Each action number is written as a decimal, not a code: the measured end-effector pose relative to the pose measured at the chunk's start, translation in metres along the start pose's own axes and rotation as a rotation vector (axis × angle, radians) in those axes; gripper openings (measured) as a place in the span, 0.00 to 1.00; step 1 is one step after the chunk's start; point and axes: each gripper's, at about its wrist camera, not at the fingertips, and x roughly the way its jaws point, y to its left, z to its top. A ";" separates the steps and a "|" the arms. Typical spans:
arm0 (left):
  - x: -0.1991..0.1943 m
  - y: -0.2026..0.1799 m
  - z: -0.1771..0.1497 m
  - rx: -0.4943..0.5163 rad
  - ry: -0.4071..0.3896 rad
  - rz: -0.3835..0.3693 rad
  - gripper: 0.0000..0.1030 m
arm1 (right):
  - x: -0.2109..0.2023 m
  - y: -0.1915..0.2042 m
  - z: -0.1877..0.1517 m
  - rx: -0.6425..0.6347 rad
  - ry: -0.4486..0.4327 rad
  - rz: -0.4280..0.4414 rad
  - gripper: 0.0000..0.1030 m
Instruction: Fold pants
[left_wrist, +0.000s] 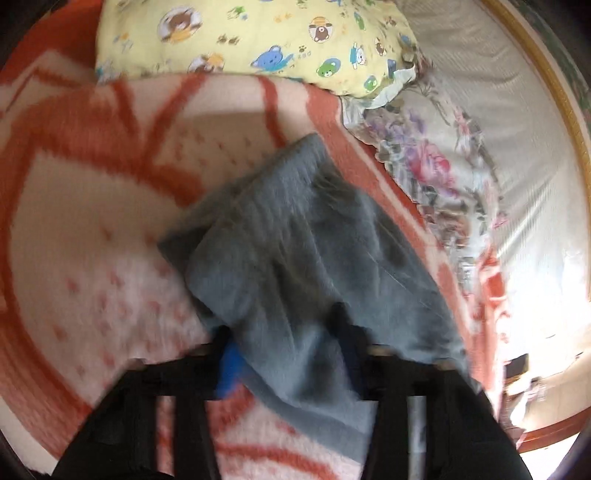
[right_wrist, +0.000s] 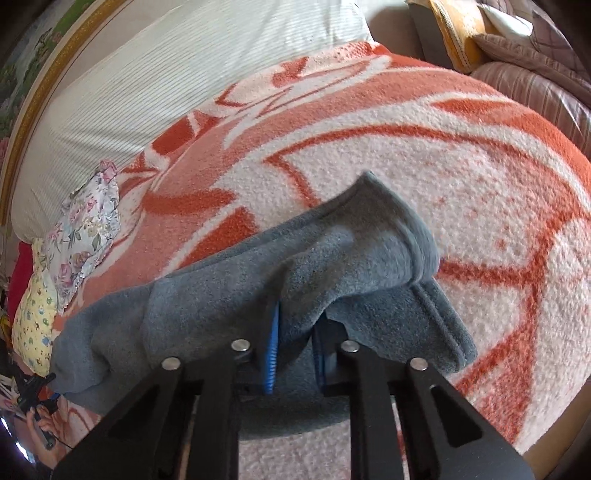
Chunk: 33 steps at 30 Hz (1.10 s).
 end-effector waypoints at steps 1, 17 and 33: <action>0.002 0.000 0.005 0.012 0.002 0.007 0.10 | -0.002 0.003 0.002 -0.012 -0.004 0.000 0.13; -0.015 -0.003 0.040 0.184 -0.043 0.027 0.07 | -0.018 0.002 0.012 -0.076 0.046 -0.067 0.12; -0.070 0.024 0.022 0.190 -0.222 0.165 0.45 | -0.035 -0.005 -0.019 -0.060 0.010 -0.184 0.46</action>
